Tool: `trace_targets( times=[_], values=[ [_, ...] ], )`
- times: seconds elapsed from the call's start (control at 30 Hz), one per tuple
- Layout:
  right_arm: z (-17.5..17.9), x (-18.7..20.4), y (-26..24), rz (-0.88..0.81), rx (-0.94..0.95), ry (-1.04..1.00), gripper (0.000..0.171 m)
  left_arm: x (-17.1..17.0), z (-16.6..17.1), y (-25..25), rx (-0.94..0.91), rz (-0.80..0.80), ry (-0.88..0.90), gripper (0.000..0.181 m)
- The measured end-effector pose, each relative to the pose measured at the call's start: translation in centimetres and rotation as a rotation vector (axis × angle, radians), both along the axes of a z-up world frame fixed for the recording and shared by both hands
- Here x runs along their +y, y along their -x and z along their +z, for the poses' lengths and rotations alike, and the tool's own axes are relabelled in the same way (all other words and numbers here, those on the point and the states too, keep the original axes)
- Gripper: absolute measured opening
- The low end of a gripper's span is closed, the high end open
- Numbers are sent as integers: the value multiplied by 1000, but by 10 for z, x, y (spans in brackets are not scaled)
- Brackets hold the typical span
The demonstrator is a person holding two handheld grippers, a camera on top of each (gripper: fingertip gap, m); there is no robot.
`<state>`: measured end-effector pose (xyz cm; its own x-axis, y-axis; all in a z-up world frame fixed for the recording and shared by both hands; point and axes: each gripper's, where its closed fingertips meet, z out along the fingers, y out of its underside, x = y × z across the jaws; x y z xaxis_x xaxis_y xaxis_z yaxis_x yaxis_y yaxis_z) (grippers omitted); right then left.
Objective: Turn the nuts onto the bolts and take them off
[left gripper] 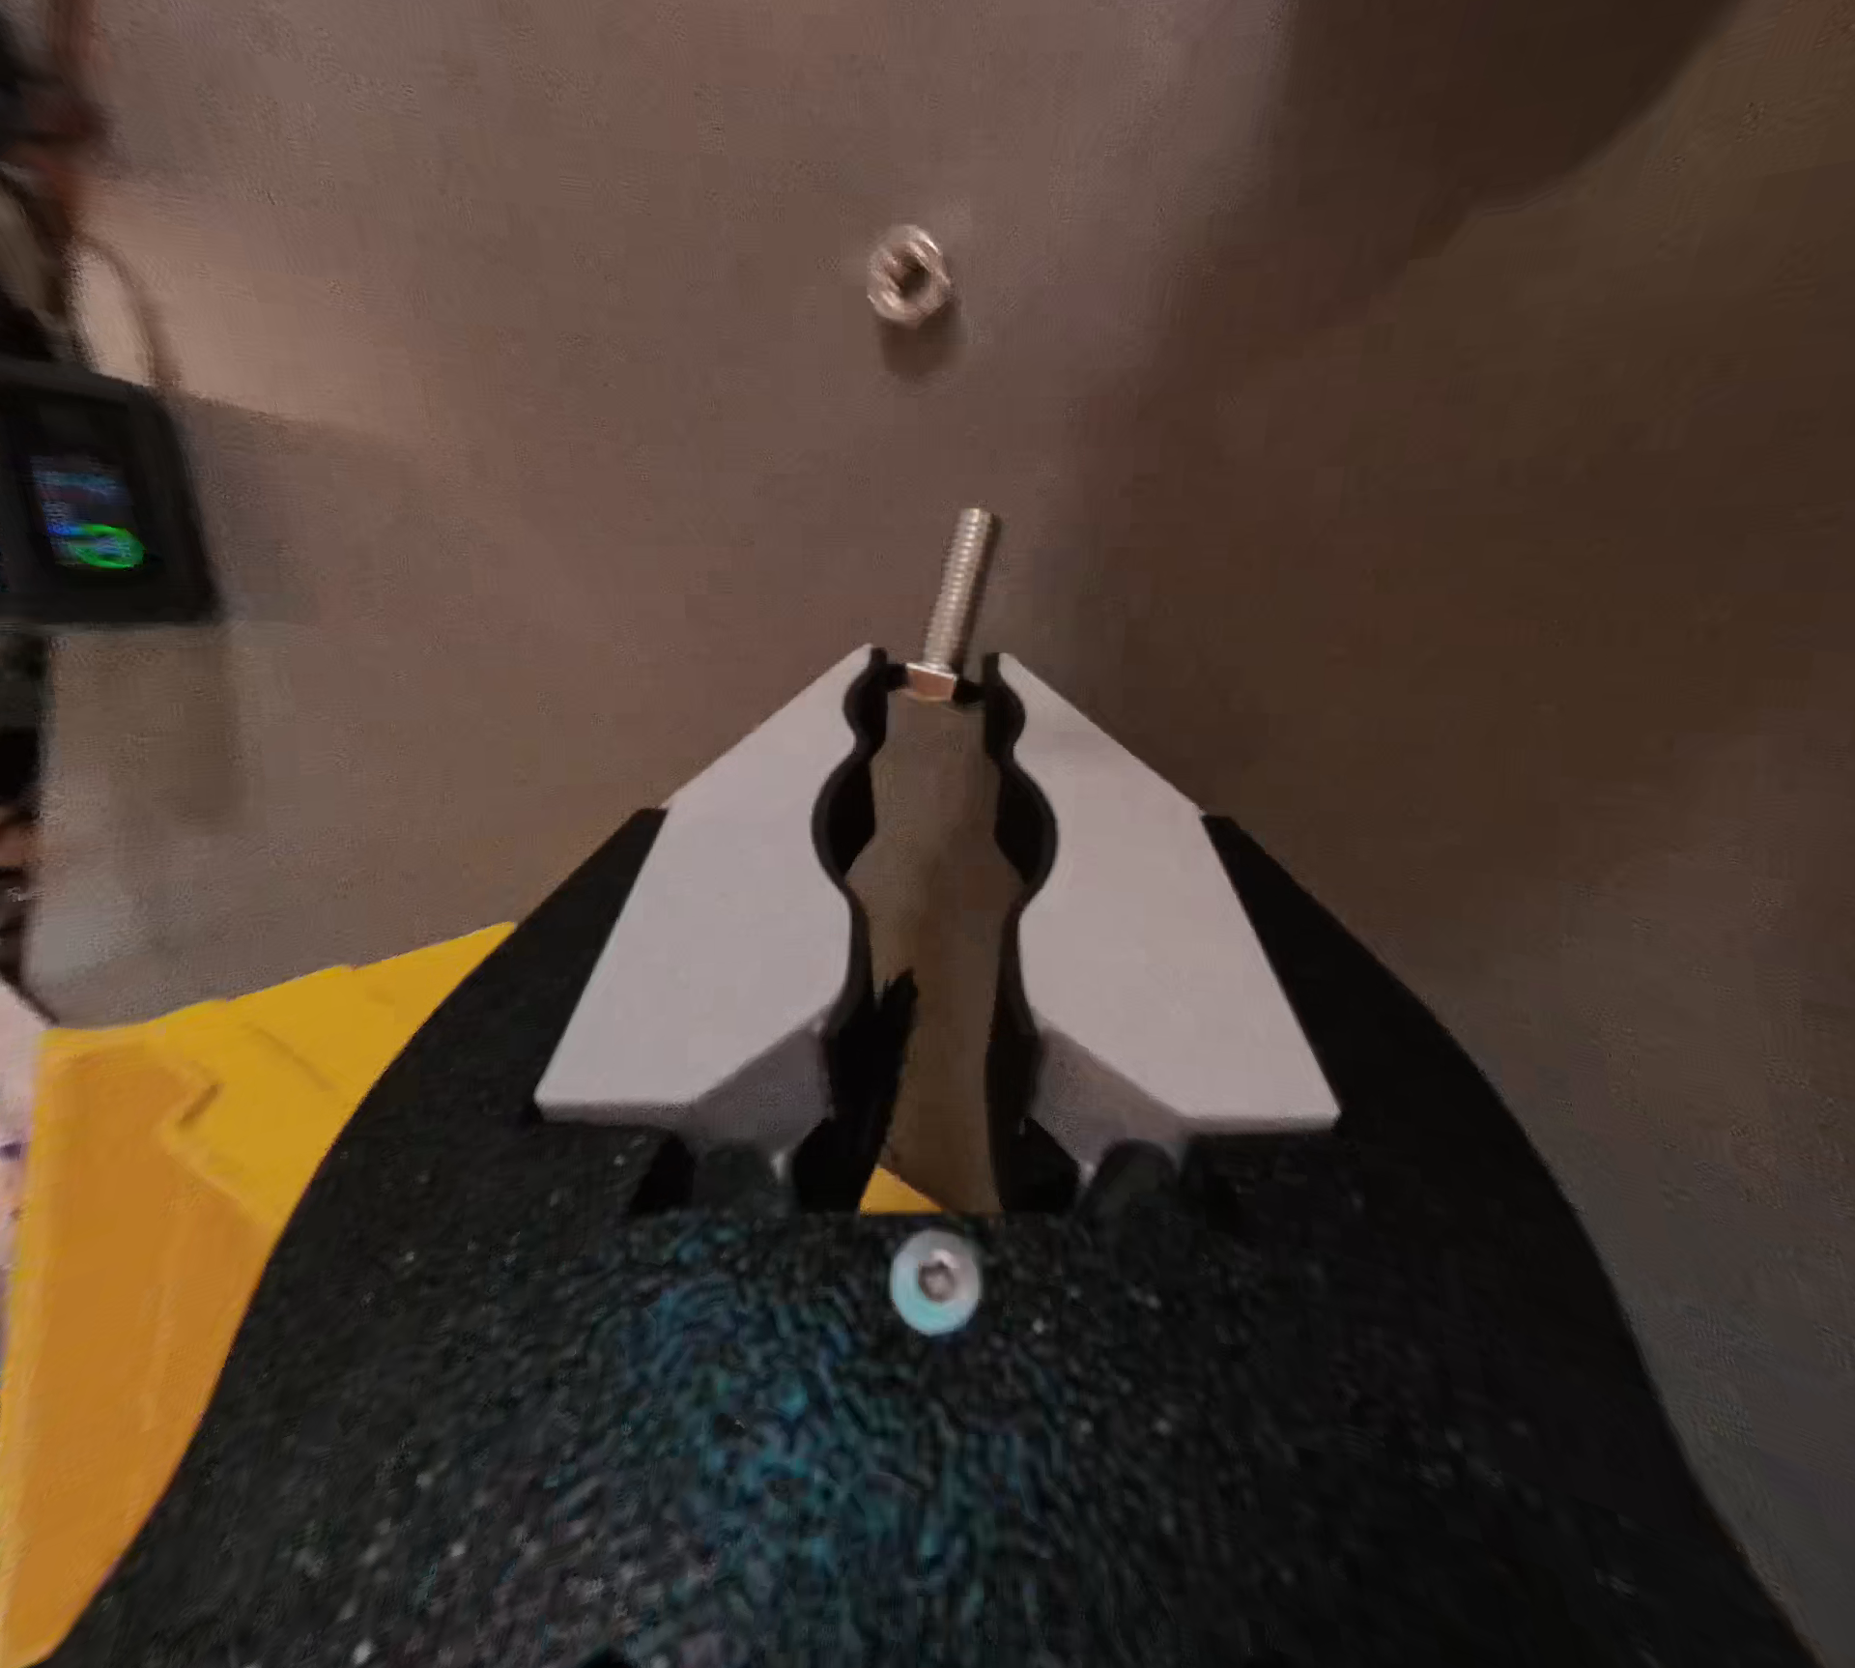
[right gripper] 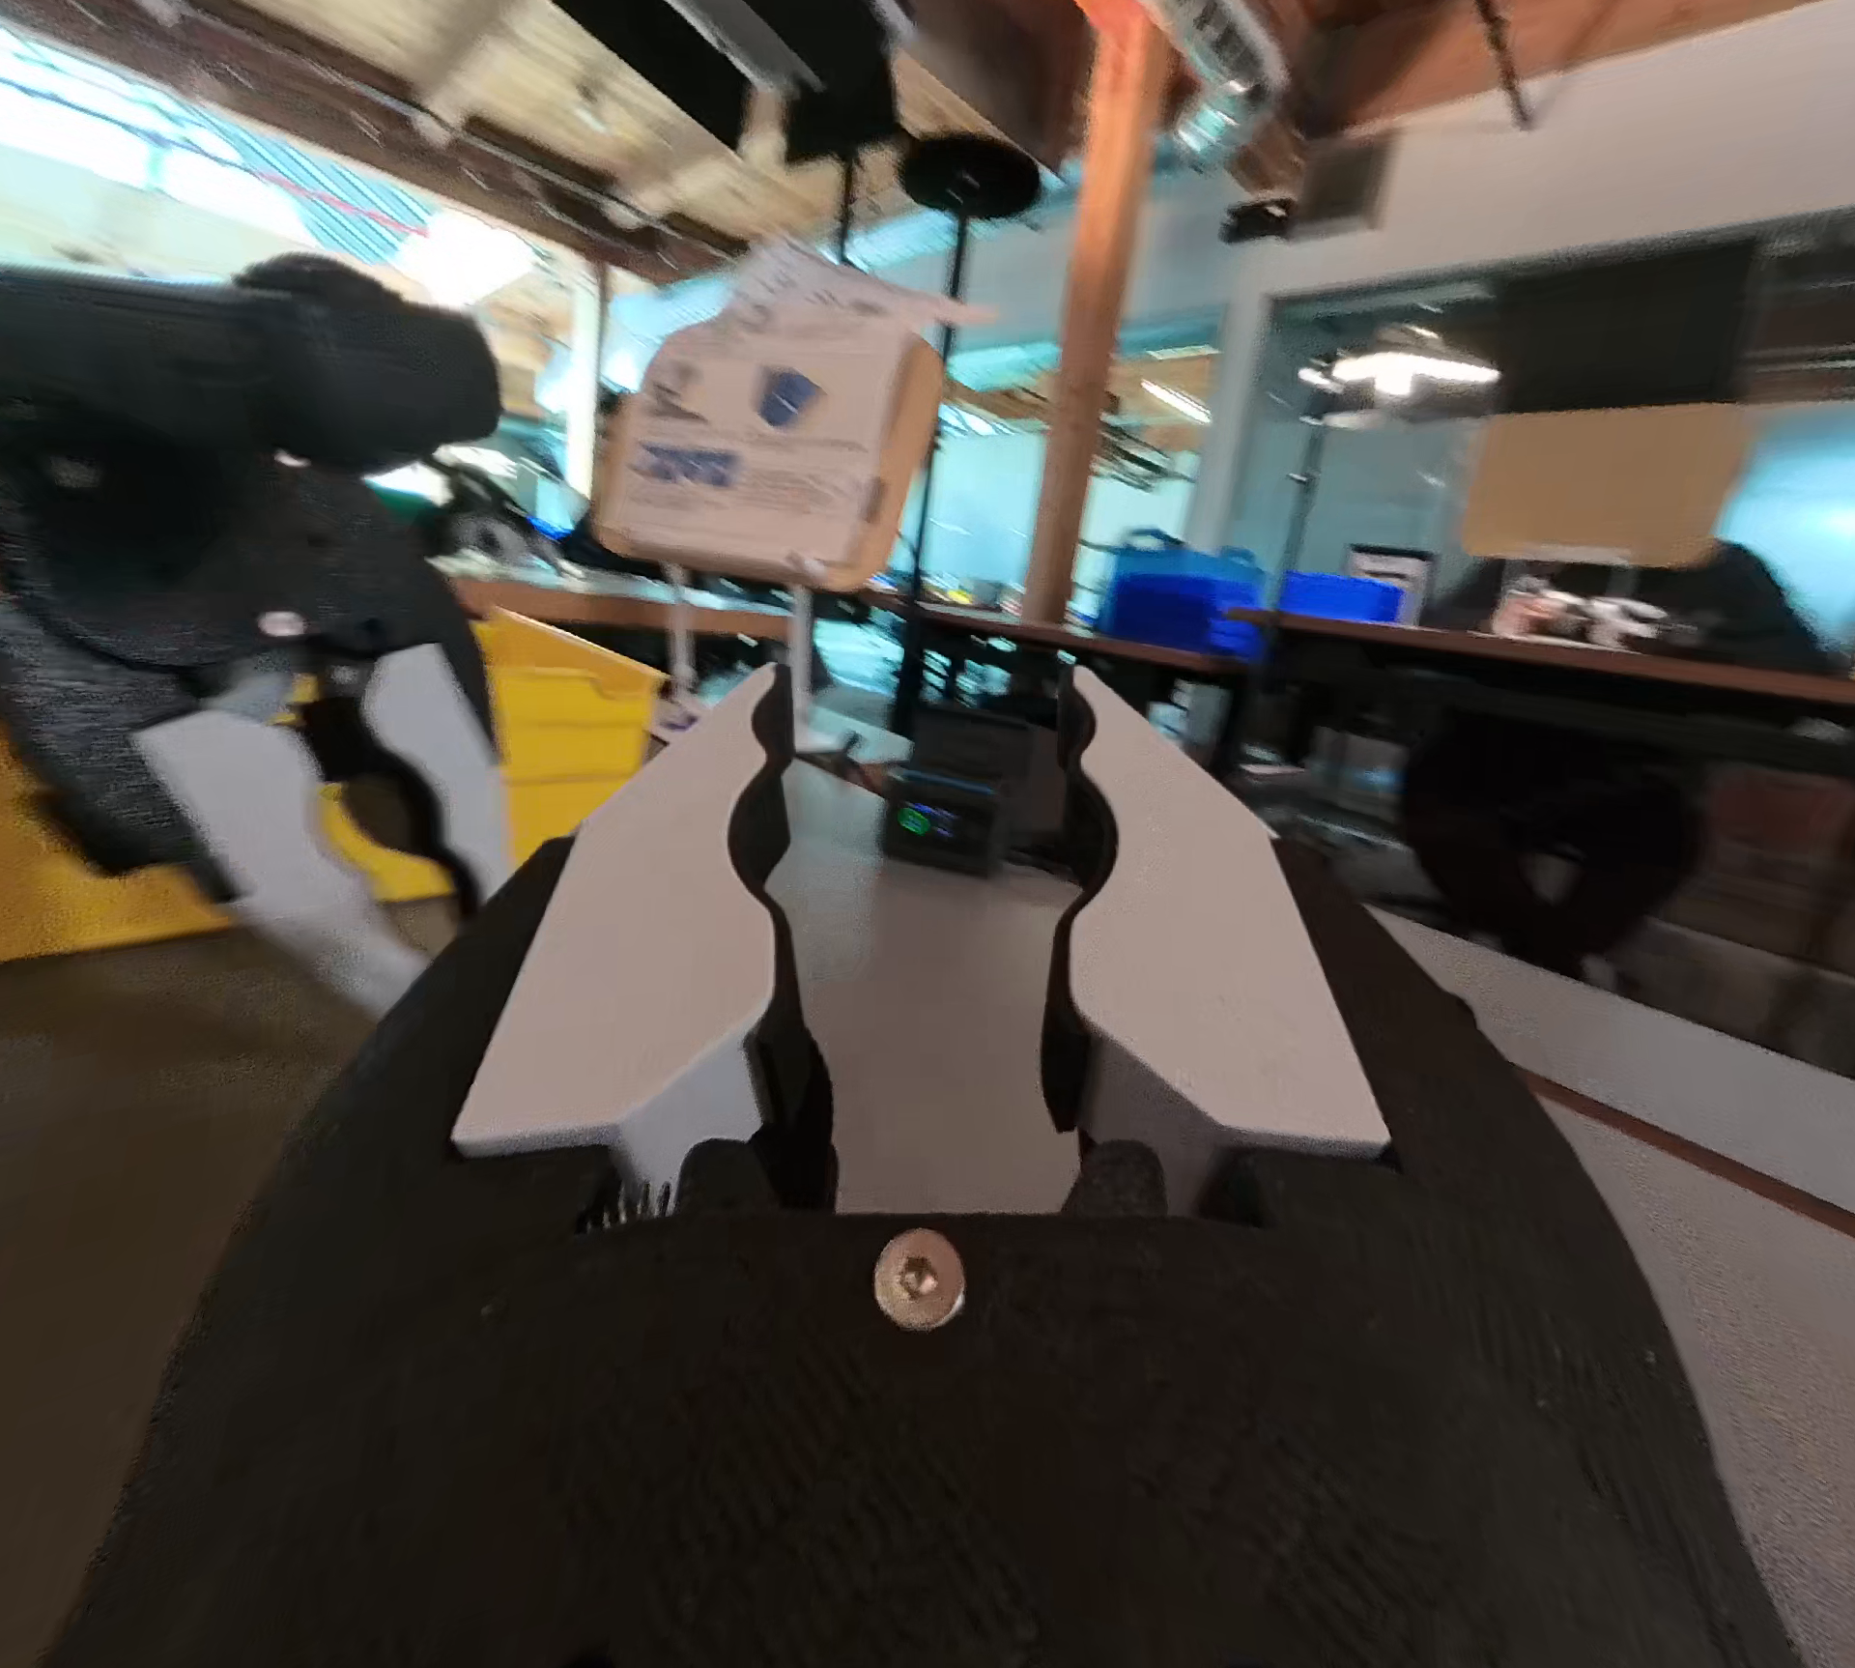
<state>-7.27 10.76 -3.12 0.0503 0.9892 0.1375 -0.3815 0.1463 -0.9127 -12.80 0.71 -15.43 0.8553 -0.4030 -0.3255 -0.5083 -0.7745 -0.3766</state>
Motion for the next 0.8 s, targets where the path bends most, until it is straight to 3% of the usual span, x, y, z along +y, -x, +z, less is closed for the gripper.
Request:
trace_targets(
  times=[0.03, 0.13, 0.23, 0.5, 0.6, 0.67, 0.8],
  values=[
    [1, -7, -1, 79, 3, 32, 49, 11, 19, 3, 32, 17, -155, 17],
    [-2, -35, -1, 378, -37, 154, 40, 27, 81, -1, 104, 3, -550, 17],
    [0, -58, -4, 615, -64, 237, 32, 27, 116, -35, 1, -126, -765, 17],
    [13, -69, -13, 700, -10, 256, 24, 32, 115, -60, -93, -174, -821, 17],
    [9, -69, -14, 715, -42, 231, 9, 36, 109, -65, -139, -175, -826, 17],
    [6, -69, -19, 772, -79, 235, 8, 33, 108, -71, -248, -175, -830, 17],
    [1, -75, -27, 871, -144, 214, 7, 23, 99, -79, -550, -156, -721, 37]
  ],
)
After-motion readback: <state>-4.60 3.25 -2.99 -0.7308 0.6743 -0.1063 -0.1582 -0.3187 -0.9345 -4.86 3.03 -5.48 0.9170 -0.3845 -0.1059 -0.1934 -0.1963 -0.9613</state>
